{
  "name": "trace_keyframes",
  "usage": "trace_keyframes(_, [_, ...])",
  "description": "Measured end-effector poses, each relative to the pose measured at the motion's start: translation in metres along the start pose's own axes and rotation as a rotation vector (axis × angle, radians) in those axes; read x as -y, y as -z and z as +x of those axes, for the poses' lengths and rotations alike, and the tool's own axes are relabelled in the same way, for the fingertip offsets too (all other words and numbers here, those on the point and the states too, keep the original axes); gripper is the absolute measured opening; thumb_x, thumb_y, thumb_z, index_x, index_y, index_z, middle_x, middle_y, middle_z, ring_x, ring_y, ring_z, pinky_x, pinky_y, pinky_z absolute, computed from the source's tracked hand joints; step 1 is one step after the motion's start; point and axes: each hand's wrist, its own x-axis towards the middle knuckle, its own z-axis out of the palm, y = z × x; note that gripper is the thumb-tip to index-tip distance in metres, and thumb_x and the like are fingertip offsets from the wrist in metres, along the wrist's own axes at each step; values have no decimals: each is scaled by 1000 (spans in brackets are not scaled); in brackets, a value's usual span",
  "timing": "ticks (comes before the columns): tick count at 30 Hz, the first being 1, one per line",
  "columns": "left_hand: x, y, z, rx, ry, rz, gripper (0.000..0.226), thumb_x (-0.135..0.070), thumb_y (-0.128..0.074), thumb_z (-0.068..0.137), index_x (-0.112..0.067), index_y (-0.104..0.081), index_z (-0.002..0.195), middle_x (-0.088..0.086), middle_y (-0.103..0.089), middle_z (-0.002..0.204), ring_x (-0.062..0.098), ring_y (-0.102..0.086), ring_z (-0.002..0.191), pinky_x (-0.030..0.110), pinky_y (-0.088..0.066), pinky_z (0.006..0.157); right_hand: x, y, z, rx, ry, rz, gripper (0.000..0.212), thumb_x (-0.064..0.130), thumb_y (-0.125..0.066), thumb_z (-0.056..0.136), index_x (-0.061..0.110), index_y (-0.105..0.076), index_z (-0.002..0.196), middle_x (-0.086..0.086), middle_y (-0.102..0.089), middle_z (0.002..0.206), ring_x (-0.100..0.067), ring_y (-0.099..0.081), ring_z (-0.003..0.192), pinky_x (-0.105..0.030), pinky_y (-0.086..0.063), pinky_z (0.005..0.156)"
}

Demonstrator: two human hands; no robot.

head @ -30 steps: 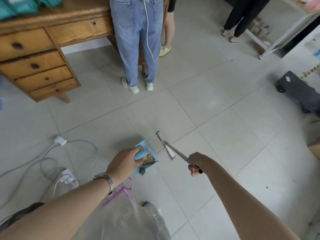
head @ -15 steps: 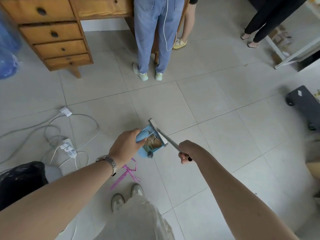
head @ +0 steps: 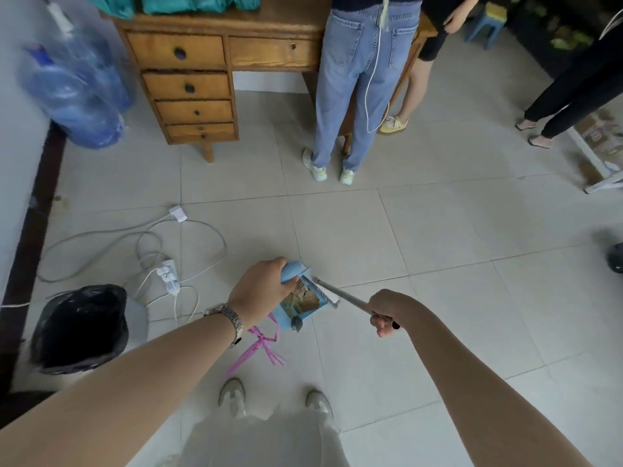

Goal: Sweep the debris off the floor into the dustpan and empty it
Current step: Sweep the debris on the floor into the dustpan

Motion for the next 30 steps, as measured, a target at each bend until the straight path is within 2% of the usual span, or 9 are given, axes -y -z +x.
trace_keyframes(3, [-5, -2, -12, -43, 86, -28, 23, -32, -59, 87, -11, -55, 79, 5, -58, 62, 17, -50, 50, 28, -38, 45, 5, 10, 0, 24, 28, -55, 31, 1, -38, 93, 10, -40, 64, -5, -43, 36, -16, -37, 41, -22, -36, 38])
trace_keyframes(8, [-21, -18, -44, -166, 211, -38, 16, -29, -59, 88, -13, -58, 85, 4, -60, 65, 15, -49, 49, 24, -34, 43, 10, 18, 0, 59, 172, -164, 27, 7, -44, 97, 9, -43, 70, -9, -50, 66, -17, -53, 39, -14, -41, 30])
trace_keyframes(11, [-31, -24, -65, -241, 270, -11, 19, -30, -60, 88, -12, -58, 87, 4, -61, 67, 19, -54, 55, 26, -36, 45, 11, 19, -3, 115, 148, -163, 33, 0, -46, 96, 7, -38, 64, -2, -47, 39, -10, -41, 21, -12, -39, 32])
trace_keyframes(14, [-37, -23, -91, -299, 322, -12, 22, -33, -59, 88, -12, -60, 95, 7, -64, 73, 22, -59, 60, 28, -39, 48, 17, 11, -18, 143, 229, -204, 33, 3, -44, 97, 9, -38, 65, 5, -41, 23, -12, -47, 40, -11, -42, 40])
trace_keyframes(17, [-37, -16, -125, -356, 378, -49, 22, -34, -58, 88, -16, -61, 99, 4, -64, 72, 17, -59, 58, 26, -40, 46, 24, -7, -35, 133, 277, -311, 31, -3, -36, 97, 5, -39, 68, -10, -41, 42, -19, -39, 48, -25, -47, 36])
trace_keyframes(19, [-34, -8, -145, -372, 415, -44, 21, -34, -56, 88, -19, -61, 101, 2, -63, 72, 16, -58, 59, 26, -40, 47, 28, -22, -51, 141, 286, -331, 32, -1, -33, 99, 2, -40, 68, -12, -42, 48, -18, -39, 49, -22, -47, 32])
trace_keyframes(22, [-24, 6, -176, -412, 459, -3, 22, -34, -55, 89, -18, -61, 102, 4, -63, 77, 19, -60, 64, 31, -46, 54, 32, -48, -73, 149, 337, -355, 34, 4, -29, 101, 1, -42, 70, -11, -41, 58, -16, -38, 49, -28, -49, 44])
trace_keyframes(27, [-8, 32, -228, -466, 518, 35, 22, -34, -55, 89, -18, -60, 103, 3, -65, 80, 17, -62, 66, 38, -55, 61, 37, -86, -101, 152, 372, -439, 35, 5, -28, 97, 5, -43, 66, -7, -40, 52, -12, -33, 38, -15, -27, 35])
trace_keyframes(30, [-5, 54, -256, -493, 553, 74, 24, -36, -54, 90, -19, -59, 107, 2, -67, 83, 15, -63, 68, 37, -57, 66, 46, -104, -121, 168, 416, -476, 32, 6, -26, 96, 8, -41, 67, -5, -37, 56, -12, -31, 21, -8, -25, 32])
